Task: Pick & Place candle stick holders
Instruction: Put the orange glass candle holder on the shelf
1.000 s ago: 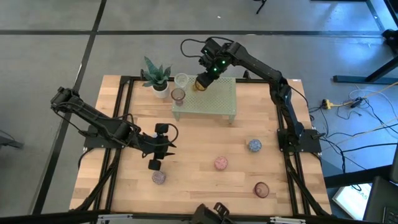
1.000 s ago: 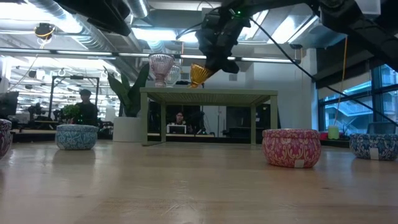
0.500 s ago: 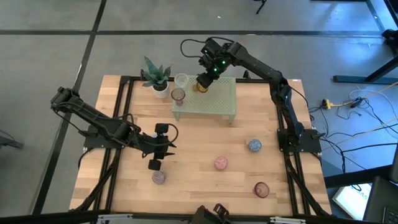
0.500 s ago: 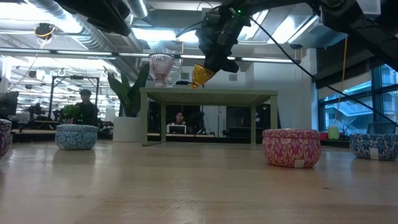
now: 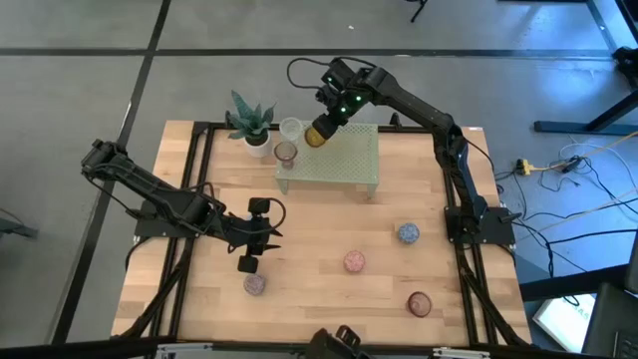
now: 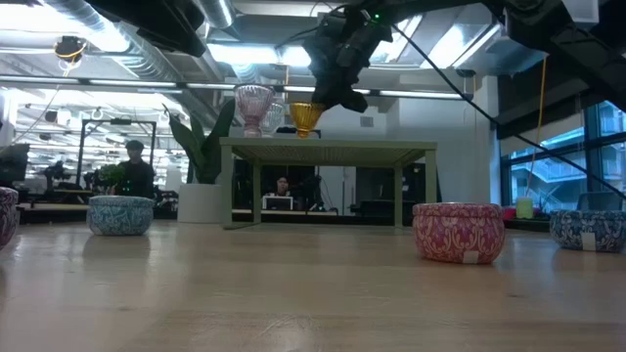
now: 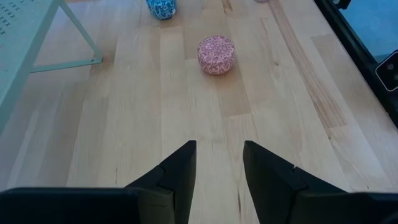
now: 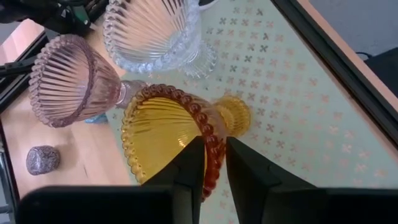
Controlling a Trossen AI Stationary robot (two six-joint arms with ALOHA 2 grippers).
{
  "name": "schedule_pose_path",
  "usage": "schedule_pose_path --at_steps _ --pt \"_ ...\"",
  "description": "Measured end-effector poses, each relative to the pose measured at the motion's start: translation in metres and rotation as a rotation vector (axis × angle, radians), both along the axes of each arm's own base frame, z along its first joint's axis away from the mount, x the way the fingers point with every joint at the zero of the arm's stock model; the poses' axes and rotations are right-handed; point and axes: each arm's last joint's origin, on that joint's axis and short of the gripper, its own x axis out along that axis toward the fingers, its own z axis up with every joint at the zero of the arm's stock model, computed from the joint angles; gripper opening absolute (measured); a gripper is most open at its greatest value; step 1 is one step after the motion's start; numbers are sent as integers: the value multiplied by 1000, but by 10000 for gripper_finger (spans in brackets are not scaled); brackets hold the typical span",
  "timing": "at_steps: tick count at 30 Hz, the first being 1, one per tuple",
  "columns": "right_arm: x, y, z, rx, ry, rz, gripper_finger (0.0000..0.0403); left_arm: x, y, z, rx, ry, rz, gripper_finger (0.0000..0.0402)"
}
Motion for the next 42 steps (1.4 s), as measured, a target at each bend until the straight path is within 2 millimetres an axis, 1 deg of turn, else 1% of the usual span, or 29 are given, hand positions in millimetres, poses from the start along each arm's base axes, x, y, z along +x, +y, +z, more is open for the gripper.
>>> schedule_pose_path --at_steps 13,42 --pt "1 -1 1 -39 -15 13 69 0 0 0 0 0 0 129" --pt "2 -3 2 -59 -20 14 69 0 0 0 -13 1 10 129"
